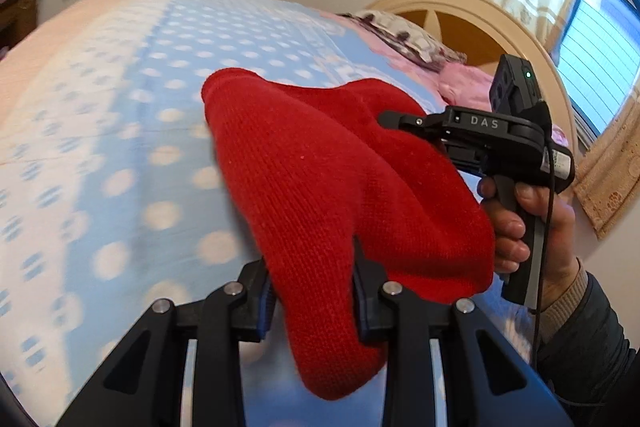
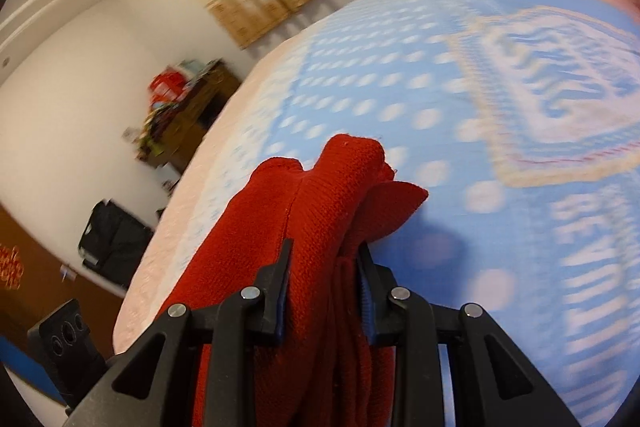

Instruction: Fold small clothes

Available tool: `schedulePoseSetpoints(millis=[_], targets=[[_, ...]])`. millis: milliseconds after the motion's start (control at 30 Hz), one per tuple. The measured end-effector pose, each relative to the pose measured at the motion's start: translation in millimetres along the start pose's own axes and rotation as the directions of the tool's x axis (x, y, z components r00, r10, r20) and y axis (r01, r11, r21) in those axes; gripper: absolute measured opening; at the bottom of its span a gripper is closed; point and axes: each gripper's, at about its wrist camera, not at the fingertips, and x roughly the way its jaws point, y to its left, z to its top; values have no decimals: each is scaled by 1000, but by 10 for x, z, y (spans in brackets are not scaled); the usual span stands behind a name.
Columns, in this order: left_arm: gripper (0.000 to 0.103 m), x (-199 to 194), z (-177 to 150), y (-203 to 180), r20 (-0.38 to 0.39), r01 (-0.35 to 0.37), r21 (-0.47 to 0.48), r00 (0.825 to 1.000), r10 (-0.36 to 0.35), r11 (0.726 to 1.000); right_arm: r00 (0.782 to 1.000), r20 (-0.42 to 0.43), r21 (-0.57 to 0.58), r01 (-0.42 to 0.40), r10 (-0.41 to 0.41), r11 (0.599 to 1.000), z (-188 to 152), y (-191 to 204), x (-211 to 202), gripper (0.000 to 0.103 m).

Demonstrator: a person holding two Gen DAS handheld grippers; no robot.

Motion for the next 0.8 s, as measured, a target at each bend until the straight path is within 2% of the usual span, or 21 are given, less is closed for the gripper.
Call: schedulePoseSetpoints(millis=[200,500,700,800], targets=[[32,-482,-234,350,59,-111,-47,992,113,993,995,-74,-74,-78,73,994,-100,638,539,28],[32,-924,-478,801,115,-278,-107,950,290,955,972,-189,-166,-169,137,972,-316,1496,1304,28],[32,-939,-686,1043,90,-324,-170,935,342,931,953,-275,-191,-188,131,963,-526,1733,1761,28],[32,-903,-777,1152,73,-336,-205,931,357,919,948,-296,-190,-177,116,966,-574,1705,1863,28]])
